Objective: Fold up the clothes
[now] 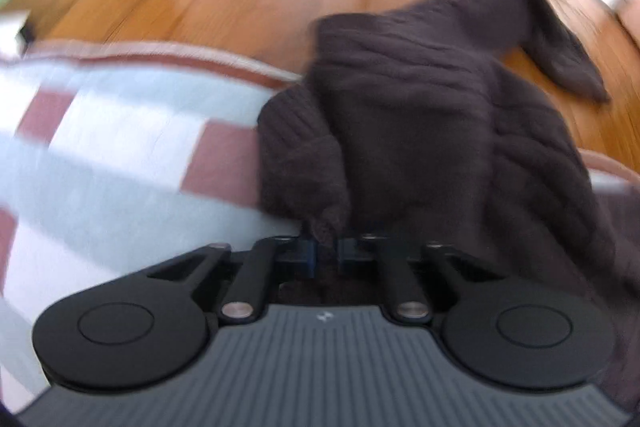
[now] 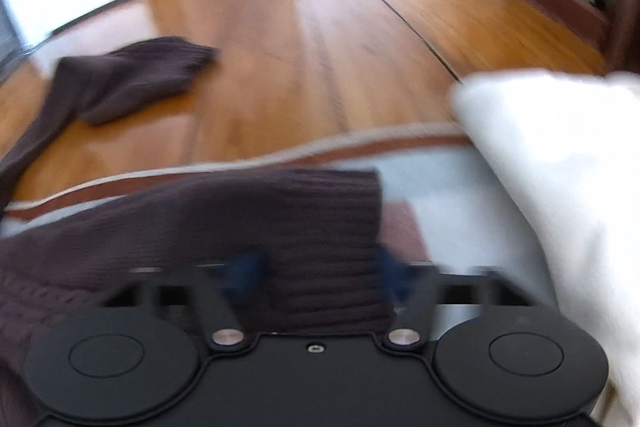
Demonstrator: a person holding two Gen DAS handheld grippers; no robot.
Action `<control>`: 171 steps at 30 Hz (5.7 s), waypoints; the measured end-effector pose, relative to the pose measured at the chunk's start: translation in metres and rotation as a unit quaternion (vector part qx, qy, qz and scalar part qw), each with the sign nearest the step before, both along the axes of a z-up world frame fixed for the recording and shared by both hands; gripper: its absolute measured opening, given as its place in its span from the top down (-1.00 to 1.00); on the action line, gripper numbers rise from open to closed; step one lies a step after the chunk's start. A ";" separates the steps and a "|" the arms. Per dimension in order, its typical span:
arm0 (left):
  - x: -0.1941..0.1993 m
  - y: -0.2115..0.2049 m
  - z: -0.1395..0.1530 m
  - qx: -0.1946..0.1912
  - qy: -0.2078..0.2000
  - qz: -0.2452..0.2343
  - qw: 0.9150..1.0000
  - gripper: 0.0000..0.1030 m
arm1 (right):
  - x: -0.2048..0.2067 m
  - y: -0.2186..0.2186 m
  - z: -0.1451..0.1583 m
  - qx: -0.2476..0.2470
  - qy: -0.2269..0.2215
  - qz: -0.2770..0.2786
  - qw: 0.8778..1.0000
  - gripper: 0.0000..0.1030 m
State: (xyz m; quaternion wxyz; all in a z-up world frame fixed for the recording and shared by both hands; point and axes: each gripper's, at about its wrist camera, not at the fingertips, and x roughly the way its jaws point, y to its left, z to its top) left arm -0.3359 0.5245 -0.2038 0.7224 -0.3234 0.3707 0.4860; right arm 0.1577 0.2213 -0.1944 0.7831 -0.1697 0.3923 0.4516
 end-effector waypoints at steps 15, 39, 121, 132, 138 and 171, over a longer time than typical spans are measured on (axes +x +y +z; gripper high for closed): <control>-0.046 0.003 0.024 0.083 -0.006 0.191 0.978 0.81 | 0.041 0.046 0.094 0.060 -0.015 -0.183 0.981 0.33; 0.018 -0.101 0.060 0.074 -0.074 -0.045 0.993 0.03 | -0.073 -0.140 0.181 -0.002 0.131 -0.105 0.986 -0.13; -0.061 -0.052 0.024 -0.129 -0.149 0.093 0.976 -0.20 | -0.222 -0.105 0.136 0.004 -0.083 0.081 0.993 0.79; -0.007 -0.064 0.010 -0.112 -0.072 0.019 0.991 0.20 | -0.184 -0.083 0.062 -0.036 -0.143 0.066 0.987 0.08; 0.022 -0.074 0.029 -0.034 -0.047 -0.026 0.998 0.78 | -0.198 -0.123 0.055 0.009 -0.081 0.173 0.982 -0.18; 0.044 -0.002 -0.008 -0.082 -0.123 0.005 0.989 0.78 | -0.224 -0.034 0.064 -0.024 -0.010 0.328 0.944 0.09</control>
